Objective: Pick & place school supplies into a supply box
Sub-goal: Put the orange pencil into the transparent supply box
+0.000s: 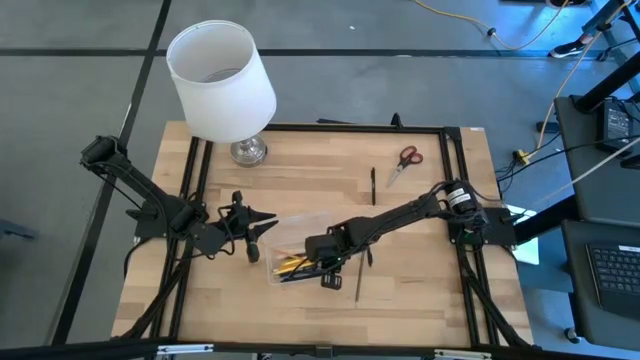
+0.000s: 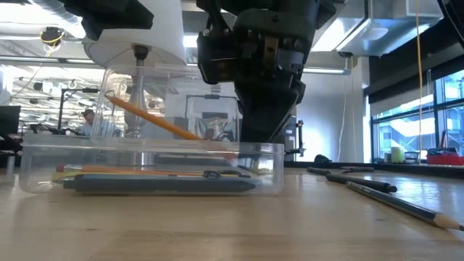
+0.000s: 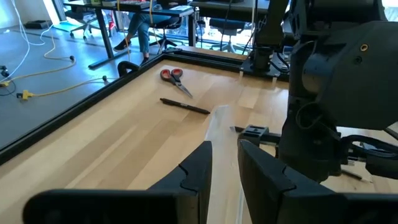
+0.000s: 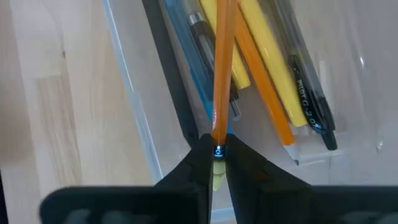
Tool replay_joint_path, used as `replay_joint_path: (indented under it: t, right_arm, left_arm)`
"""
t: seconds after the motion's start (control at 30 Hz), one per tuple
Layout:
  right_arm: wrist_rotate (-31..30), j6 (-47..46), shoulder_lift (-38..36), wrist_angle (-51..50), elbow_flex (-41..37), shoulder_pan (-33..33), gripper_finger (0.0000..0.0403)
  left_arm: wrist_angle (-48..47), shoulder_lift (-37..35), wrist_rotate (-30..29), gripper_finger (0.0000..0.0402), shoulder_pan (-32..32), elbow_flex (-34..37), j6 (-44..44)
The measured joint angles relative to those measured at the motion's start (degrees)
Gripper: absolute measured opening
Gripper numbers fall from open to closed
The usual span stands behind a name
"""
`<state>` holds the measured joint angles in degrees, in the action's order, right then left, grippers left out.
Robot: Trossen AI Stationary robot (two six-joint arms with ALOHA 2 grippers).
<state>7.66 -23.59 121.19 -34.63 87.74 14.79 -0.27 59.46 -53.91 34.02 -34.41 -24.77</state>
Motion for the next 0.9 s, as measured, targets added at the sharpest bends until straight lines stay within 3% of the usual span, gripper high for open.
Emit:
replay_joint_path:
  t: [0.67,0.9]
  right_arm:
    - [-0.04,0.11,0.0,0.55,0.0,-0.02,0.0038]
    - [-0.07,0.11,0.0,0.48,0.0,-0.02,0.0056]
  left_arm:
    - [0.0,0.0,0.02,0.0072,0.0,0.0,0.02]
    - [0.0,0.0,0.02,0.0072,0.0,0.0,0.02]
